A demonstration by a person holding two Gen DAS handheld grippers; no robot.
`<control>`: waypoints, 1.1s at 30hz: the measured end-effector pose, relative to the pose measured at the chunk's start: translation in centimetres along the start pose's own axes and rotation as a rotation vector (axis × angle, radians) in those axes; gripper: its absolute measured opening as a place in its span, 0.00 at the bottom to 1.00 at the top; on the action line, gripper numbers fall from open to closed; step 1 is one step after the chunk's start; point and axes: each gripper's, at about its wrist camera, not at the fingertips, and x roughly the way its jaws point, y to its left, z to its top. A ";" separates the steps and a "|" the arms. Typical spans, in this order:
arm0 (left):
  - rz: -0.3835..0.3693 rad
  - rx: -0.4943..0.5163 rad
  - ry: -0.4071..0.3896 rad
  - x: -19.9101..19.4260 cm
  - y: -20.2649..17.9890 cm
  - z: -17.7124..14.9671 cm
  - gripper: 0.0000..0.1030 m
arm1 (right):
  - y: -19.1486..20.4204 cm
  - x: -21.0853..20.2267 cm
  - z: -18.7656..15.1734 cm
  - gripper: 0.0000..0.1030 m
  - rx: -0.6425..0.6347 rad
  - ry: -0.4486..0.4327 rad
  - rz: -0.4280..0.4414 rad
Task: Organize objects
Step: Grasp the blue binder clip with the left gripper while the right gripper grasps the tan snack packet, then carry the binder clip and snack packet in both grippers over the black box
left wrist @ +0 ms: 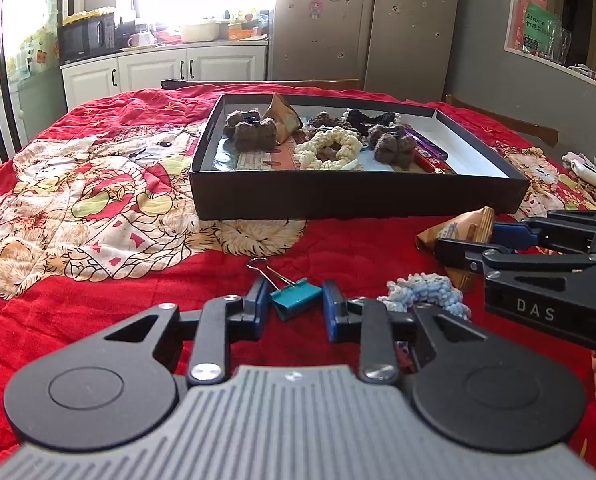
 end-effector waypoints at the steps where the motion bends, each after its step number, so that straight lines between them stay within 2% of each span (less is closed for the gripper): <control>1: 0.000 0.000 0.000 0.0 0.0 0.0 0.30 | 0.1 0.0 0.0 0.30 -0.003 0.000 -0.001; 18: -0.040 -0.027 0.012 -0.6 0.4 0.2 0.30 | -0.4 -0.7 0.2 0.28 0.039 -0.027 0.033; 33: -0.080 -0.033 -0.050 -2.9 0.8 2.6 0.30 | -0.8 -2.8 1.6 0.28 0.048 -0.095 0.048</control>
